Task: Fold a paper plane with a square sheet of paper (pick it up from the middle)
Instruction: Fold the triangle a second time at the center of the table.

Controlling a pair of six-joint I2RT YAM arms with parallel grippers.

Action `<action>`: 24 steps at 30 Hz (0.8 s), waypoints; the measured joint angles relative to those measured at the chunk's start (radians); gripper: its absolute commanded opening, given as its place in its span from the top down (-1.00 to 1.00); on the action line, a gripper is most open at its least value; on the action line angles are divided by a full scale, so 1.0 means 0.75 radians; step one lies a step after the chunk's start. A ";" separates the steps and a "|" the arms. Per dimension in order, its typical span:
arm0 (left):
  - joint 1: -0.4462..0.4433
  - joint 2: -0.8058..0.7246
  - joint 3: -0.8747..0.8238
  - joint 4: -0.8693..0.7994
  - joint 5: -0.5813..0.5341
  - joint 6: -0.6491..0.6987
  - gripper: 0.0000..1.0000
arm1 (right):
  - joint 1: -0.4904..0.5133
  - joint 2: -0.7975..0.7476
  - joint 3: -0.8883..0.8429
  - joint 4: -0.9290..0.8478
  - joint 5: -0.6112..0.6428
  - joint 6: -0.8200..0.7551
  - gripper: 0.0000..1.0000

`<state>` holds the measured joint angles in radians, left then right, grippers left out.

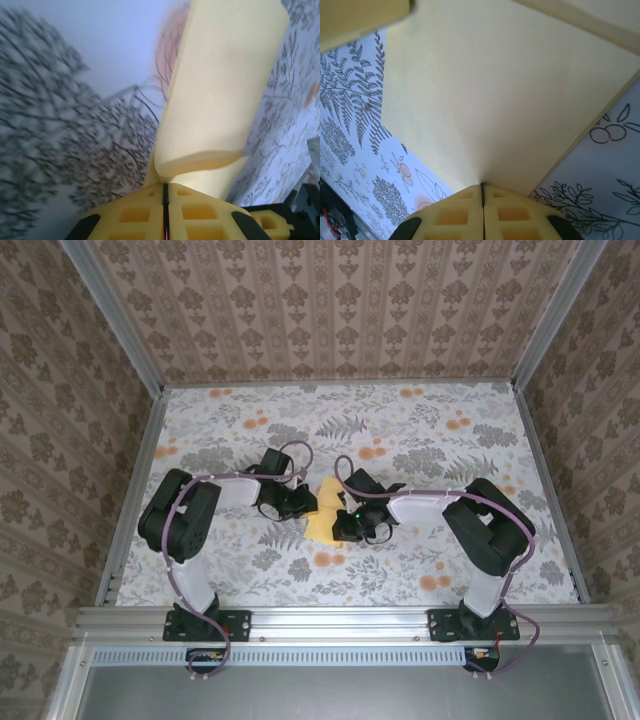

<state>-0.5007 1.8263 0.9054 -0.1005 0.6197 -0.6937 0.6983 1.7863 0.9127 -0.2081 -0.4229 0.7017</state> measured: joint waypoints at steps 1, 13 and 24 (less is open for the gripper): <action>0.009 0.008 0.020 -0.018 -0.010 0.015 0.77 | 0.000 0.000 0.000 -0.001 0.000 -0.001 0.86; 0.035 -0.031 0.085 -0.080 -0.100 0.108 0.78 | 0.000 -0.001 0.000 0.000 0.000 0.000 0.86; -0.160 -0.069 0.018 0.001 -0.053 0.057 0.78 | 0.000 -0.001 0.000 0.001 0.000 0.000 0.86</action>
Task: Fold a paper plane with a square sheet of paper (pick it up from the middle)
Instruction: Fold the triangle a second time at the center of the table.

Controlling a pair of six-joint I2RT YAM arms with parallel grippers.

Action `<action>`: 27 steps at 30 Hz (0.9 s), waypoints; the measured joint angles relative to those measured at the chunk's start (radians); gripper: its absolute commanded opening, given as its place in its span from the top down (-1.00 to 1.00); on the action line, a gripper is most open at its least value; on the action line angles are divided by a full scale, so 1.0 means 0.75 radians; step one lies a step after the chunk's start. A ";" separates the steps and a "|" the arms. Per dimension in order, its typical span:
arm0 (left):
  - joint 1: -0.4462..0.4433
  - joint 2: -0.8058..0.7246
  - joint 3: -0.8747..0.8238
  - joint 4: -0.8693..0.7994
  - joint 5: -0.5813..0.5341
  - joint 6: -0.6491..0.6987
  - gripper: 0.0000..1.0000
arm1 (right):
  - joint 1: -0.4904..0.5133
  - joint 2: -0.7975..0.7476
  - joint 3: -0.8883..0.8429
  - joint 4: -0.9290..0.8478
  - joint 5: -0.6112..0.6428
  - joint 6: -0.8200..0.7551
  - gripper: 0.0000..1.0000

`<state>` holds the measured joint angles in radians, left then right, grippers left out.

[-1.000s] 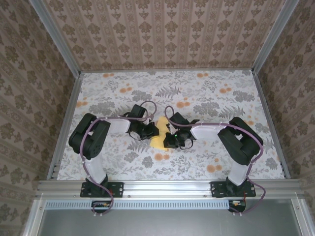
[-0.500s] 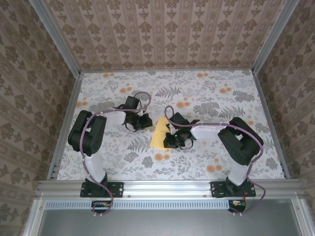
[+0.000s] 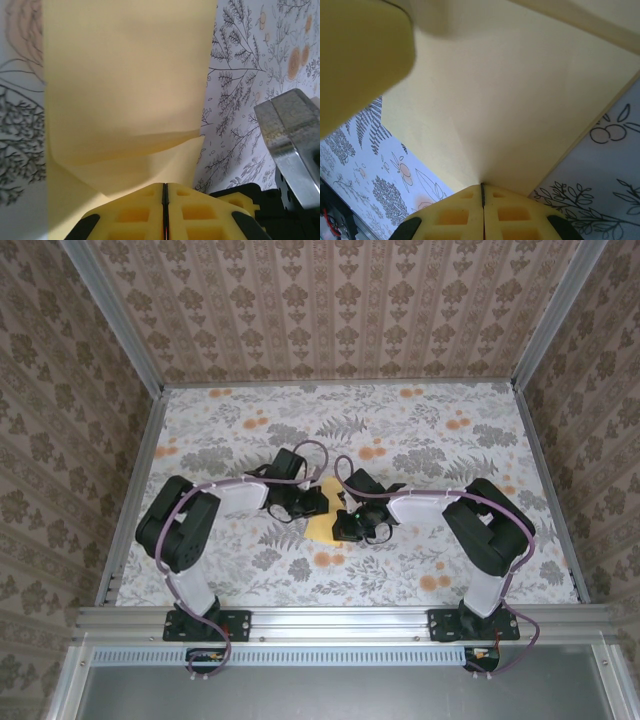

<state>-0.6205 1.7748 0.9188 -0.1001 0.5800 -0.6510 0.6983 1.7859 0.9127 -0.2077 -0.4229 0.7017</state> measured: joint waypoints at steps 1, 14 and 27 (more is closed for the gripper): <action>-0.002 0.017 0.000 0.005 0.000 -0.005 0.78 | 0.000 0.000 0.000 0.000 0.000 0.000 0.86; 0.009 0.074 0.014 -0.005 -0.042 -0.036 0.79 | 0.000 -0.003 -0.008 0.011 -0.001 0.000 0.86; 0.153 0.075 0.007 0.021 -0.032 -0.039 0.79 | -0.001 -0.003 -0.015 0.039 0.002 -0.001 0.86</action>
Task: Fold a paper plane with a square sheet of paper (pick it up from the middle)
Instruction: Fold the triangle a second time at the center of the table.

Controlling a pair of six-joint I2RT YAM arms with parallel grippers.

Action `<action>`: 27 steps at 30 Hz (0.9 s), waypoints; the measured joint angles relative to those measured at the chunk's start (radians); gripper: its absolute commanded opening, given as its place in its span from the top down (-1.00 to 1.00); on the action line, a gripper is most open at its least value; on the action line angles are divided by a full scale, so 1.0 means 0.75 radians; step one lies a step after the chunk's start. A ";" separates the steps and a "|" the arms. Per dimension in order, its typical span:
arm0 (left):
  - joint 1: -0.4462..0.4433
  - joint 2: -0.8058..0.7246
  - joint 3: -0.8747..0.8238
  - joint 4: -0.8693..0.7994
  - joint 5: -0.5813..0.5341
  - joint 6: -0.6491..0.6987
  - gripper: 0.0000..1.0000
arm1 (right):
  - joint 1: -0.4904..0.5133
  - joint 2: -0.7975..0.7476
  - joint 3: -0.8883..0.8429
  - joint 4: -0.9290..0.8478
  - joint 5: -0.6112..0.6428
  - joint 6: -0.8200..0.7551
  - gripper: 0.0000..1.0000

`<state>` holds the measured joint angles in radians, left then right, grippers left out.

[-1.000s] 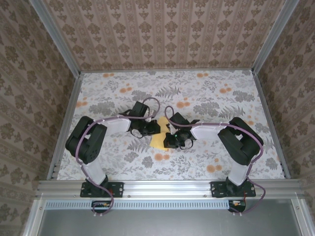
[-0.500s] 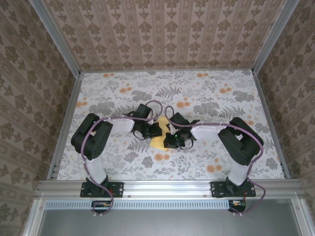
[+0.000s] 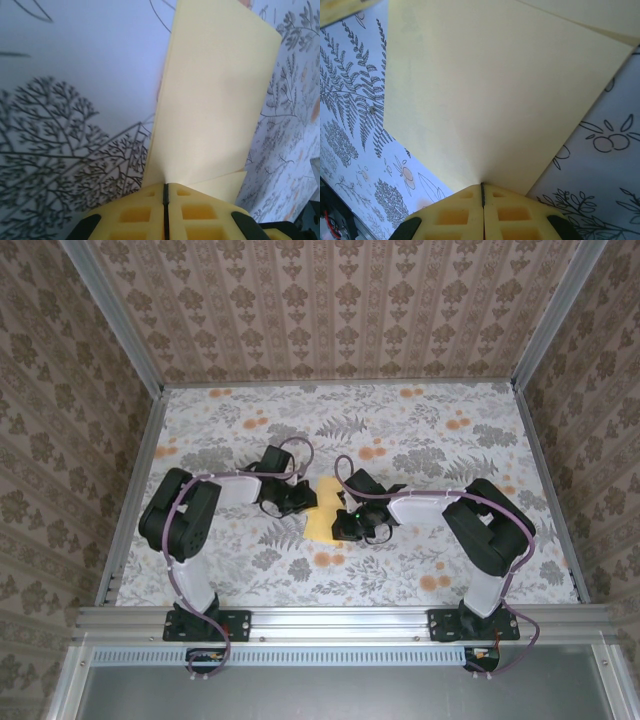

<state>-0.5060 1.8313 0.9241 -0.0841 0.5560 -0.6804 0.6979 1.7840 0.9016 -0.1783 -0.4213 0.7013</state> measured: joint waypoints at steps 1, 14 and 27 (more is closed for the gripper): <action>0.003 0.001 0.006 -0.006 -0.007 0.004 0.79 | 0.000 0.000 0.000 0.000 0.000 0.000 0.86; 0.024 -0.096 0.040 -0.114 -0.075 0.076 0.77 | 0.001 -0.008 0.026 -0.065 -0.007 -0.008 0.85; -0.109 -0.107 0.026 -0.057 -0.039 0.063 0.81 | 0.001 -0.009 0.104 -0.081 -0.007 0.013 0.85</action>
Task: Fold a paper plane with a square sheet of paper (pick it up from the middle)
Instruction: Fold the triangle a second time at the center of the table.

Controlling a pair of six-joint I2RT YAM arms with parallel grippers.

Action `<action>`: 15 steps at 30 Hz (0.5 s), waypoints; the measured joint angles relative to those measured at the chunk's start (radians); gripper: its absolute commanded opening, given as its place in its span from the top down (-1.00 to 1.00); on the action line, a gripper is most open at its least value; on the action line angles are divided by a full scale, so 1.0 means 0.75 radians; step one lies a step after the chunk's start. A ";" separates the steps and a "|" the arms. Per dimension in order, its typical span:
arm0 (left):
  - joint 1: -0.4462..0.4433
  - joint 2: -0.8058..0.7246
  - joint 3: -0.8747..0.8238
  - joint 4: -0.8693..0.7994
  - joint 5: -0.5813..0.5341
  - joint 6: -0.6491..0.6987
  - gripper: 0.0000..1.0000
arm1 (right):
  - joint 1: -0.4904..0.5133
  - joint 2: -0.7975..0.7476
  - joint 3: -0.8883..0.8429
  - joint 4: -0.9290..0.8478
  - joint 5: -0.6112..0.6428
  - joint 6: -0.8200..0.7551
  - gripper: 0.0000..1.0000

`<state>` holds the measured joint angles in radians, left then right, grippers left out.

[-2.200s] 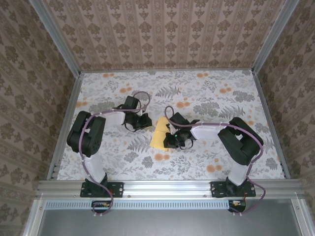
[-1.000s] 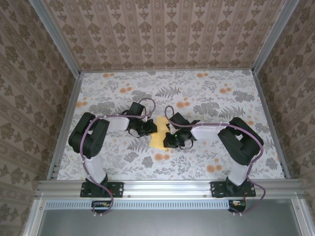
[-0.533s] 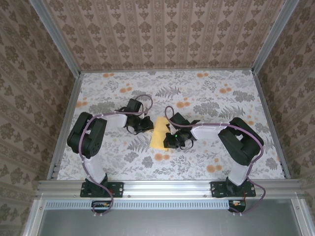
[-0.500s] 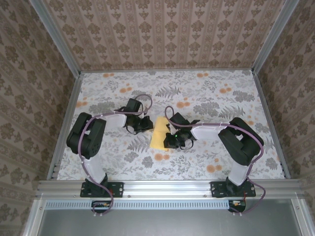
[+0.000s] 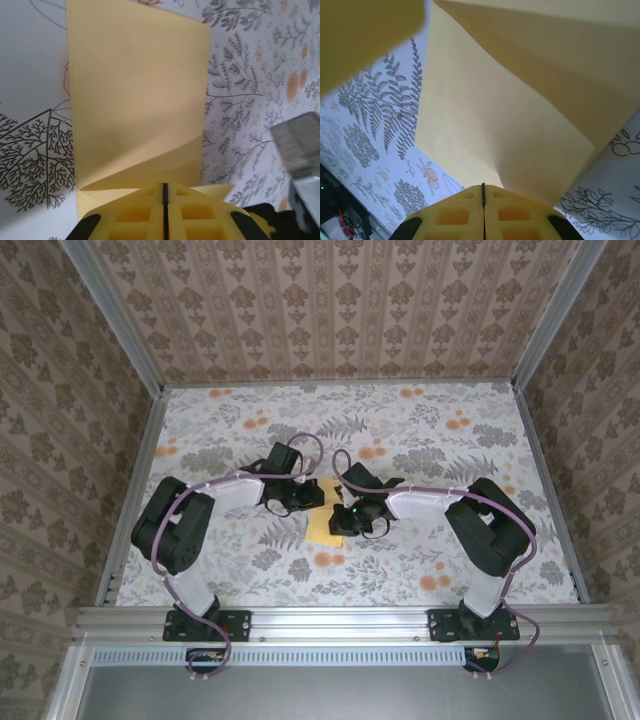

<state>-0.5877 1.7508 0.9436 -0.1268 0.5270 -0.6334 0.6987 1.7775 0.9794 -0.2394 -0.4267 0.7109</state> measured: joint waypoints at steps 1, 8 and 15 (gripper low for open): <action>-0.001 0.013 -0.001 0.002 0.000 -0.002 0.82 | 0.000 0.001 0.005 0.006 0.000 0.004 0.85; -0.002 0.067 -0.013 0.006 -0.002 -0.006 0.84 | 0.000 0.021 0.050 0.011 0.001 0.019 0.85; -0.002 0.076 -0.019 0.011 -0.006 -0.023 0.84 | 0.000 0.086 0.087 0.005 0.011 0.024 0.86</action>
<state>-0.5888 1.8076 0.9291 -0.1188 0.5228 -0.6510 0.6987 1.8420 1.0451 -0.2356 -0.4183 0.7288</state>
